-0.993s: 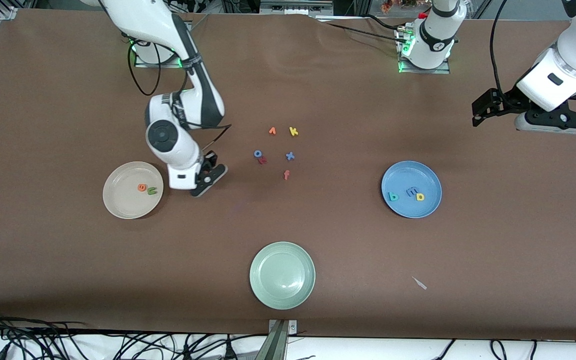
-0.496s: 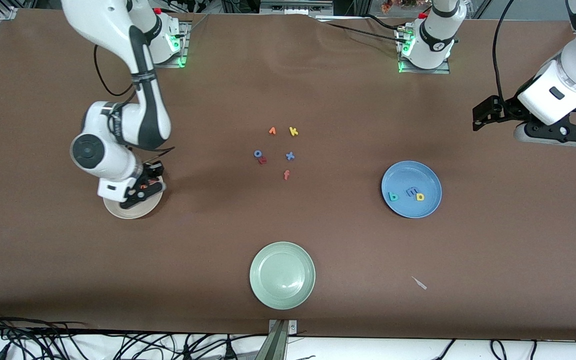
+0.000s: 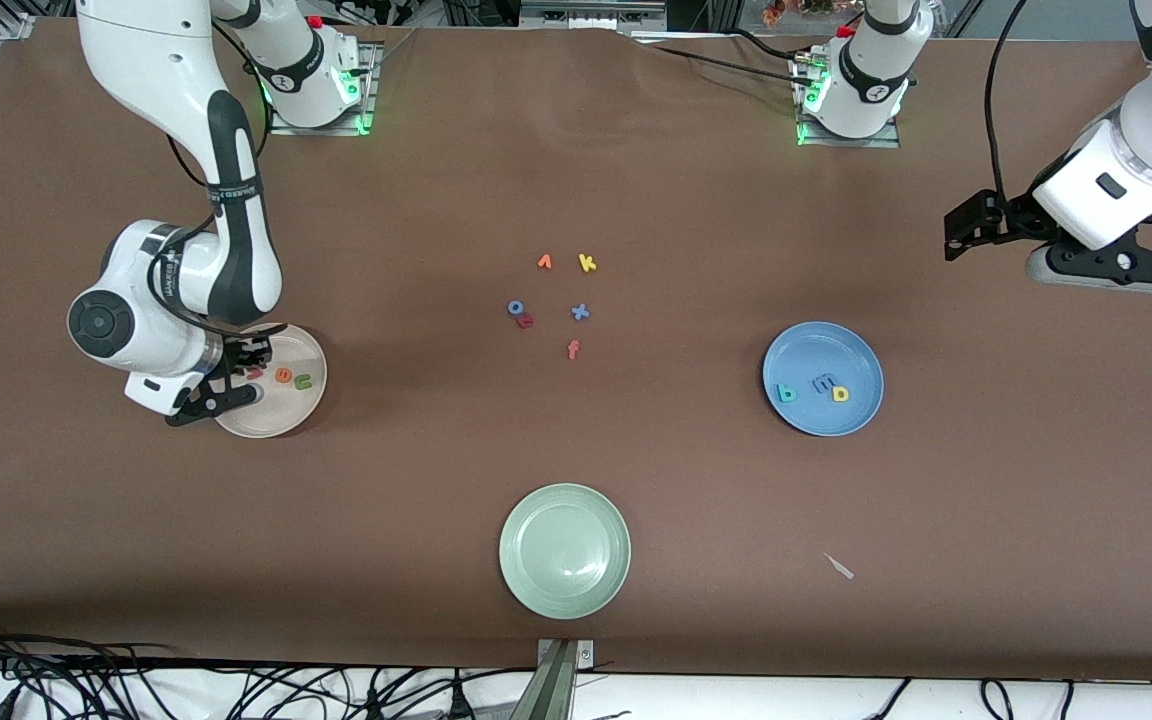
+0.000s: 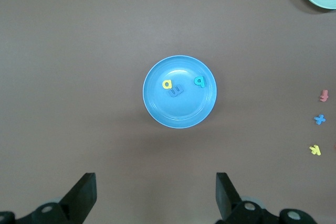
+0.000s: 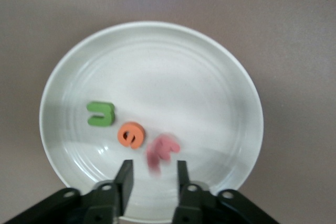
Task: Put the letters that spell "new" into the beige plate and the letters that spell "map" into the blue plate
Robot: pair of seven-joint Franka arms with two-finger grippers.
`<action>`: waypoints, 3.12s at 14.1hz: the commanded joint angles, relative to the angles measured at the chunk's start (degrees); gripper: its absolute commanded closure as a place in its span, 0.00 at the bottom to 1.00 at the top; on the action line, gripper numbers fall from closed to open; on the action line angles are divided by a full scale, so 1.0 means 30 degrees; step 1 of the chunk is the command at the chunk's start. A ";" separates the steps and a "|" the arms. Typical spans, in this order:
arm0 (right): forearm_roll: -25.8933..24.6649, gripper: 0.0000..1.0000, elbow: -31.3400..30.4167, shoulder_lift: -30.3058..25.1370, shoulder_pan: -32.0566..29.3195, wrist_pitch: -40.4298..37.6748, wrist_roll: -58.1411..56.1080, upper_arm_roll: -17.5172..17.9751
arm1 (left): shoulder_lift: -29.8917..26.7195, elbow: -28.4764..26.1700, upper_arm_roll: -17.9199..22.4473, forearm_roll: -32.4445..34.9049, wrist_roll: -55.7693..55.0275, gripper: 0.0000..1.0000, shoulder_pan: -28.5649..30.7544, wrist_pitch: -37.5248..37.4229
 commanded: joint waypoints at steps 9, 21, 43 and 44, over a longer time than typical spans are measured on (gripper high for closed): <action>0.0922 0.00 0.5281 -0.0090 0.0207 -0.7788 0.4840 -0.0111 | 0.0242 0.0618 -0.0180 0.0492 0.0377 0.00 0.0015 -0.0638; -0.2905 0.00 1.0562 -0.3393 -0.2265 -1.5918 0.8150 0.3057 | 0.0242 0.0648 -0.0180 0.0463 0.0377 0.00 -0.0015 -0.0814; -0.7223 0.00 0.6225 -0.9408 -0.8142 -1.2811 0.8653 0.9322 | 0.0242 0.0648 -0.0473 0.0463 0.0348 0.00 -0.0015 -0.0815; -0.7310 0.00 0.6225 -0.9408 -0.8142 -1.2781 0.8653 0.9292 | 0.0242 0.0648 -0.0473 0.0463 0.0348 0.00 -0.0015 -0.0815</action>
